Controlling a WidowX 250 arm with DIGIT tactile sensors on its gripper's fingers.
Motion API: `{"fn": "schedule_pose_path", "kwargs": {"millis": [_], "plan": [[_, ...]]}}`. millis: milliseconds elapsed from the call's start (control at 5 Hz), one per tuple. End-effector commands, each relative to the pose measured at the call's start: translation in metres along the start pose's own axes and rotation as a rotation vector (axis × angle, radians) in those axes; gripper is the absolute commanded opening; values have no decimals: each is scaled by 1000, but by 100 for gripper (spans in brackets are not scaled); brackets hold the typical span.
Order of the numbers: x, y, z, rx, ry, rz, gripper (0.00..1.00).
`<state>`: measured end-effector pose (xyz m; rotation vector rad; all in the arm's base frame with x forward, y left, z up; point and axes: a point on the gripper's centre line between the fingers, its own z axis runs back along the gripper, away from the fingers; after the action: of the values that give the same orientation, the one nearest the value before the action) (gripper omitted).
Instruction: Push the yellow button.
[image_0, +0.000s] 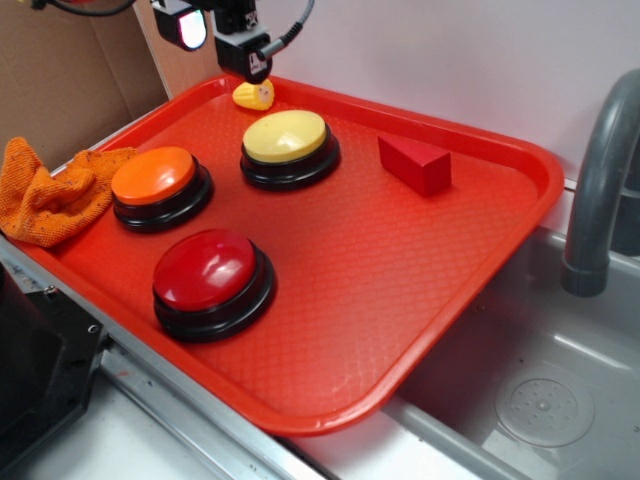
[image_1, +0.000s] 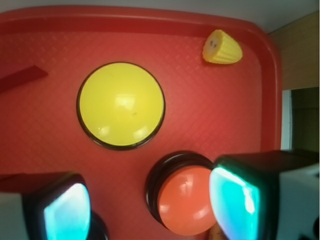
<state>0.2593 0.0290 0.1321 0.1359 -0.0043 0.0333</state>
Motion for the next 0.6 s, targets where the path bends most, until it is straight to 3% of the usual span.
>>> {"fn": "schedule_pose_path", "kwargs": {"millis": [0,400], "plan": [[4,7,36,4,-106,19,100],[0,9,46,7,-113,28,100]]}}
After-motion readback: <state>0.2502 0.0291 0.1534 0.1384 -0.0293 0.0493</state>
